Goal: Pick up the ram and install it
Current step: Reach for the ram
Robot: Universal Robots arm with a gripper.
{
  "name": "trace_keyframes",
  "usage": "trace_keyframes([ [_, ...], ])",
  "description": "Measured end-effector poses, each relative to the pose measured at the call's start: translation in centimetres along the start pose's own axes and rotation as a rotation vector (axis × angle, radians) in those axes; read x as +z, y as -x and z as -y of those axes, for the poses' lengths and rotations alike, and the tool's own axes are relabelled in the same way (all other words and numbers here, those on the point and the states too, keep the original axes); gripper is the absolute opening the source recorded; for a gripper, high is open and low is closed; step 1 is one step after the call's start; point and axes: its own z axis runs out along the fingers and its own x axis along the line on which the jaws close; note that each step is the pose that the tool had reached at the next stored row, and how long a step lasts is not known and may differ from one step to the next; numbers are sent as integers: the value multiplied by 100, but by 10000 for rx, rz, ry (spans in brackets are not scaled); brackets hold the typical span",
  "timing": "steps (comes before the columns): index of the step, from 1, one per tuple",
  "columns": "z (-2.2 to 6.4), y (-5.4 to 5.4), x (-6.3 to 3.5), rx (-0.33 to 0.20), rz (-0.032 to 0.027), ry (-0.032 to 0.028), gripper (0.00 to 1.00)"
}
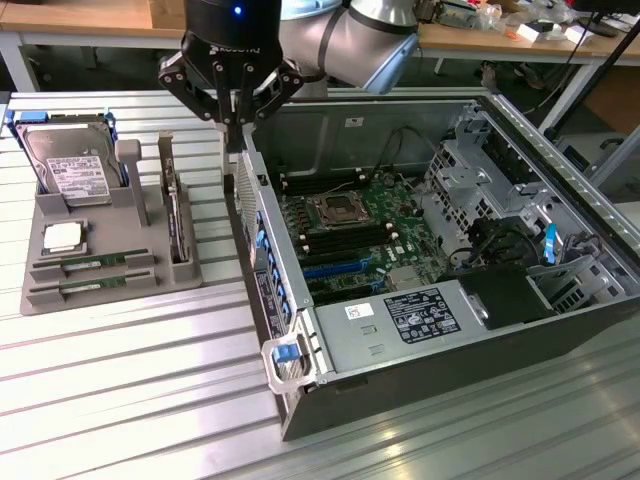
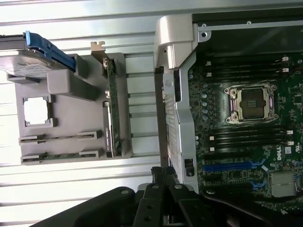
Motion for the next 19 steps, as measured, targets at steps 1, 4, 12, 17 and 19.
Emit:
trace_keyframes([
  [1, 1, -13, 0, 0, 0, 0, 11],
  [4, 6, -79, -2, -1, 0, 0, 11],
  [12, 23, -302, -8, -1, 0, 0, 11],
  [17, 33, -436, -12, 0, 0, 0, 11],
  [19, 39, -513, -14, -1, 0, 0, 11],
])
